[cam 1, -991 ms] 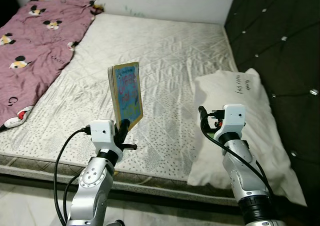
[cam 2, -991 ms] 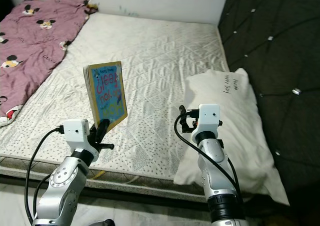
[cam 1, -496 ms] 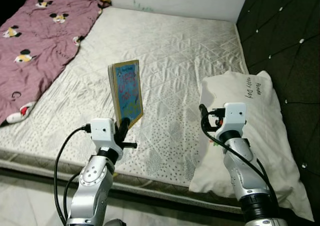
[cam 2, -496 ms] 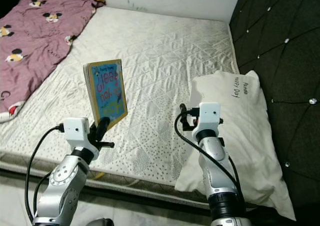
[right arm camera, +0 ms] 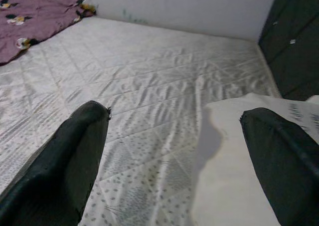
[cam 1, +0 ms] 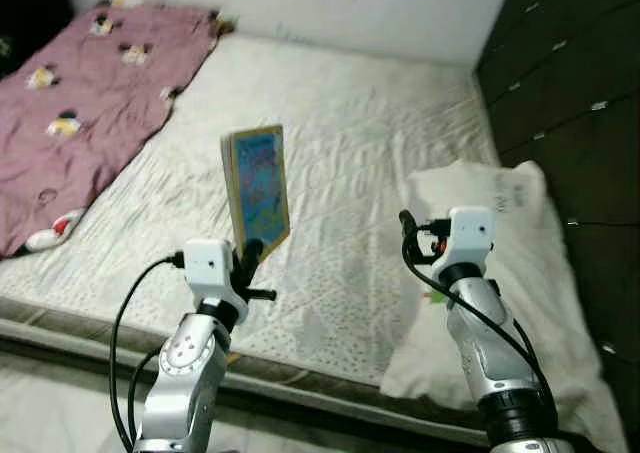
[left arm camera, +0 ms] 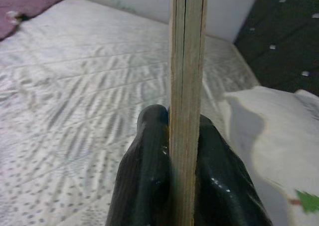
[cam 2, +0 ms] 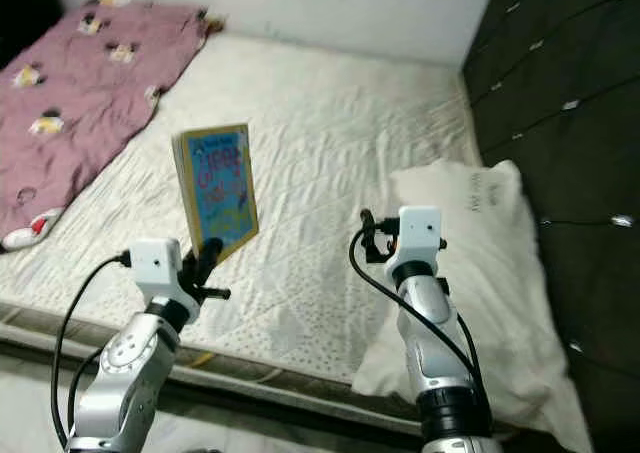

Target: Clean up the room

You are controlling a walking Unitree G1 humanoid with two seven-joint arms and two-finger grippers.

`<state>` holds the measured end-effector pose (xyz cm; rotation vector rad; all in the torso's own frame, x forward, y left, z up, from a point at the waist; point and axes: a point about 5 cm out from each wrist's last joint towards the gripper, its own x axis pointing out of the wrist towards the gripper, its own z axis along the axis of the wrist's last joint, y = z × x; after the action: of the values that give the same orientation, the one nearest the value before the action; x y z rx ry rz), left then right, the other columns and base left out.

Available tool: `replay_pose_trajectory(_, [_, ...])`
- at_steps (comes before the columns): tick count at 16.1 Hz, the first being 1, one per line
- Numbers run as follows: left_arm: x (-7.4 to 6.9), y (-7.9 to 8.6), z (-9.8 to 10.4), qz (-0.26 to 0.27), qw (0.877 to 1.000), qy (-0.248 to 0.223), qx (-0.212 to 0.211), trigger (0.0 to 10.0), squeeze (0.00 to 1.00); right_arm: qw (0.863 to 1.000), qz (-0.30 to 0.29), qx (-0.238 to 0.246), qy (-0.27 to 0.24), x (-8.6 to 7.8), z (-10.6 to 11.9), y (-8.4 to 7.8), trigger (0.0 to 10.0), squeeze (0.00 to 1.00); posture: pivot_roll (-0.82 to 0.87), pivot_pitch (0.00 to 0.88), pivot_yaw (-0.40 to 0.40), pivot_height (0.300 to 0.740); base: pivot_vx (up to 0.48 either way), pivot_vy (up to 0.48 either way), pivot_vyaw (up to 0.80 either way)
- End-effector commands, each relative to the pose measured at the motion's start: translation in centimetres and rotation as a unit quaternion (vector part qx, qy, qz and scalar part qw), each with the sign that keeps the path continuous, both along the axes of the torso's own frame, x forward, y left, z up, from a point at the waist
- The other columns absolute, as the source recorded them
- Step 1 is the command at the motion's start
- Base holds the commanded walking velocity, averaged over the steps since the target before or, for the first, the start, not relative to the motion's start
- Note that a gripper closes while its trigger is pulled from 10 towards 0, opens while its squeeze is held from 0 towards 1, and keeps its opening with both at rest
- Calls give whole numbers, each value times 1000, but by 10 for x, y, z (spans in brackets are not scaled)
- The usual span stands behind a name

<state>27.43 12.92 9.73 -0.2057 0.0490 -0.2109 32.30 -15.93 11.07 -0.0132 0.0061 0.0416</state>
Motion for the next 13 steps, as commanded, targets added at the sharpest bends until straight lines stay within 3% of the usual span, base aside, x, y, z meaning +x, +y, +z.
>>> replay_pose_trajectory(1, [2, -1, 8, -5, 1000, -19, -2, 10000, 0, 1000, -4, 0, 5, 0, -2, -2, 10000, 0, -21, 126, -38, 740, 322, 0, 0])
replay_pose_trajectory(3, [1, -3, 10, -15, 1000, -23, -14, 10000, 0, 1000, -5, 0, 5, 0, -2, -2, 10000, 0, -20, 126, -38, 740, 480, 0, 0])
replay_pose_trajectory(10, [0, -7, 10, -19, 999, -19, -20, 10000, 0, 1000, -11, 0, 13, -1, -5, -5, 10000, 0, -21, 127, -36, 740, 0, 0, 0])
replay_pose_trajectory(13, [0, -6, 10, -18, 1000, -17, -19, 10000, 0, 1000, -10, 1, 13, -1, -5, -5, 10000, 0, -20, 128, -37, 740, 0, 0, -735])
